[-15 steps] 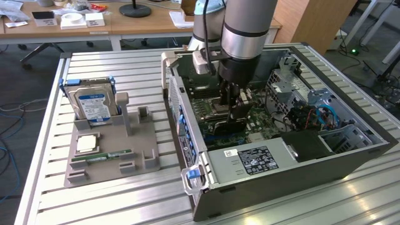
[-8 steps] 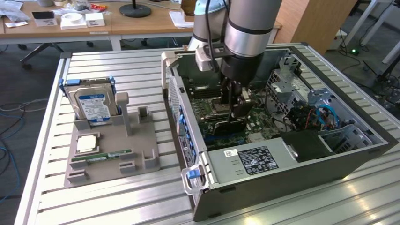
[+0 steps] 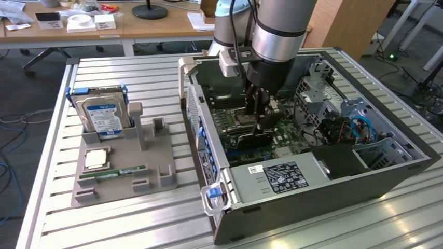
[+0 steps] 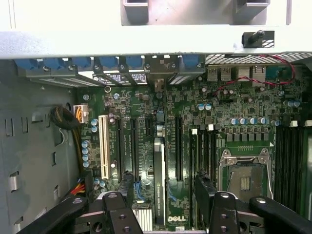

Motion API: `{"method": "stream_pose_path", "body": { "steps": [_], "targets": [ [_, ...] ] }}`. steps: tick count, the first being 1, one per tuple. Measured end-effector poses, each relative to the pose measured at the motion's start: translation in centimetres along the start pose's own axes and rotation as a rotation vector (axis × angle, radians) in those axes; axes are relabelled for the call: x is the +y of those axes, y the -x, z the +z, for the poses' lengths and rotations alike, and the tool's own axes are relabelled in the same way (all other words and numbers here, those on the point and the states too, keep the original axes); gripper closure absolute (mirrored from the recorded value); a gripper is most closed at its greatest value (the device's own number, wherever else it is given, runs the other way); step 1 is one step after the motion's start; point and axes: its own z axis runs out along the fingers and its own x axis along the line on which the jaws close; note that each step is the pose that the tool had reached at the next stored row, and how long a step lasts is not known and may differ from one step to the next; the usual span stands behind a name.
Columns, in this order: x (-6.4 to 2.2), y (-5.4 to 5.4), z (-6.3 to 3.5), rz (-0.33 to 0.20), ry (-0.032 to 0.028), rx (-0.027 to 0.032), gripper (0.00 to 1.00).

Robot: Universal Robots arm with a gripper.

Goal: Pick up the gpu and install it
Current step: 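Insert the gpu into the slot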

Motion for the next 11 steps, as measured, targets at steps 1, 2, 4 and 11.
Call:
{"method": "stream_pose_path", "body": {
  "steps": [1,2,4,11],
  "targets": [
    [0.0,0.0,0.0,0.0,0.0001,0.0001,0.37],
    [0.0,0.0,-0.01,0.0,0.0001,0.0001,0.37],
    [-0.01,0.01,0.0,0.0,0.0001,0.0,0.37],
    [-0.02,0.02,-0.9,0.0,0.0001,0.0,0.37]
  ]
}}
